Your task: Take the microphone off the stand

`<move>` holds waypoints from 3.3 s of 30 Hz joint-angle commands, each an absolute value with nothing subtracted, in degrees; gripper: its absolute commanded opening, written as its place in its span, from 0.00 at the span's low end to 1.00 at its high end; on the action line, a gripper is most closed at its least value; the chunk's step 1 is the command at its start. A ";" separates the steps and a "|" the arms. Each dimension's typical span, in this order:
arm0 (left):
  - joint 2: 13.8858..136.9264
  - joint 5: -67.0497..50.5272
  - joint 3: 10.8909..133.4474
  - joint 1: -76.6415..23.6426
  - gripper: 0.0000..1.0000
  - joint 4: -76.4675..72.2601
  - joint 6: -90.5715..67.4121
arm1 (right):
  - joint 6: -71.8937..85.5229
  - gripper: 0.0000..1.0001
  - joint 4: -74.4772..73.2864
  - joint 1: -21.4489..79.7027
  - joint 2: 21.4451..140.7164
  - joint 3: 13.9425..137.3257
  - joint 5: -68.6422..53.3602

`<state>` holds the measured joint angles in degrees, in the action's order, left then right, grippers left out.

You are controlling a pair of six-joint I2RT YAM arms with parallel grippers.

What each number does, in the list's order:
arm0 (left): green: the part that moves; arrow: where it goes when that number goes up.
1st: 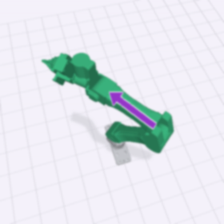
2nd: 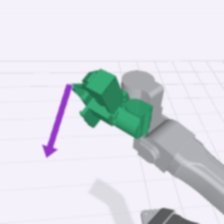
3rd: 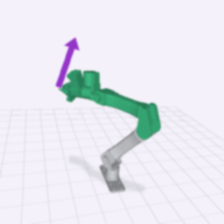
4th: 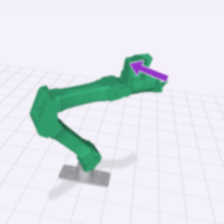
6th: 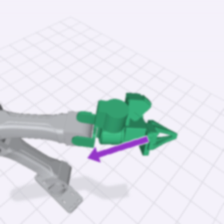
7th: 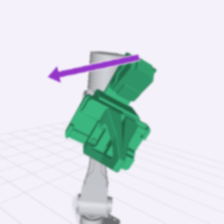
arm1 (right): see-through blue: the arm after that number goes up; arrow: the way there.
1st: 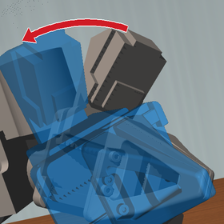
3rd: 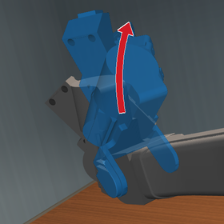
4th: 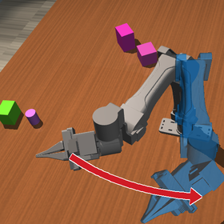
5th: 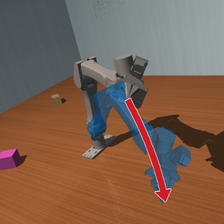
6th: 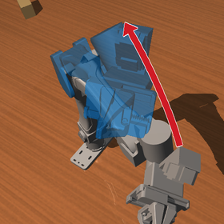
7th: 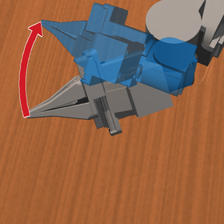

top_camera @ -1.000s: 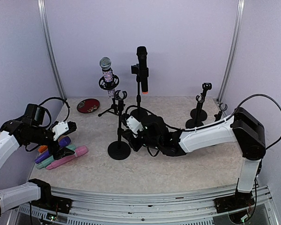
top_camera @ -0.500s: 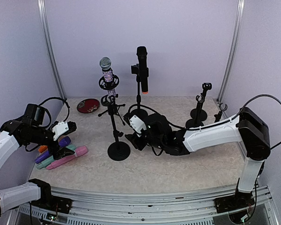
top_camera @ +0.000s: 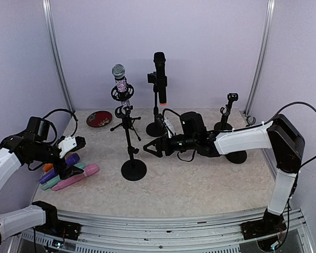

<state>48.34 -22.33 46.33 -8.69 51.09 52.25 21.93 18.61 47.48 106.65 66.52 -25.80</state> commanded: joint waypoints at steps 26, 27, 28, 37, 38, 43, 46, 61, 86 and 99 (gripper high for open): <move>46.74 -22.85 45.77 -8.18 0.99 51.36 52.83 | 54.11 0.35 34.71 49.16 121.33 75.70 -41.07; 46.76 -22.73 45.79 -8.16 0.99 51.47 52.89 | 53.99 0.32 34.64 49.19 121.29 75.55 -40.97; 46.76 -22.67 45.86 -8.13 0.99 51.48 52.89 | 53.70 0.28 34.58 49.17 121.22 75.46 -40.83; 47.15 -22.91 46.10 -8.16 0.99 51.32 52.83 | 49.83 0.00 31.28 49.29 120.14 73.73 -38.26; 47.19 -22.94 46.14 -8.16 0.99 51.39 52.88 | 48.83 0.00 30.46 49.25 119.95 73.58 -37.64; 46.93 -22.85 46.05 -8.08 0.99 51.55 53.04 | 39.21 0.00 23.04 50.50 117.84 73.80 -30.56; 46.99 -22.92 46.05 -8.09 0.99 51.57 53.09 | 28.75 0.00 16.72 52.70 116.38 75.25 -23.11; 46.94 -22.94 46.08 -8.00 0.99 51.95 53.26 | 1.08 0.00 16.97 61.28 111.46 69.16 11.09; 47.29 -23.37 46.83 -7.78 0.99 52.37 52.96 | -33.82 0.23 33.90 71.10 115.04 68.73 37.75; 46.67 -23.89 46.62 -7.35 0.99 52.74 53.10 | -14.64 0.98 22.88 69.22 101.96 68.03 22.16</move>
<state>47.24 -22.52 46.30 -7.84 52.05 52.80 -23.20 27.62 70.57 106.85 66.54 29.52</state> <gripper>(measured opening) 0.986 0.977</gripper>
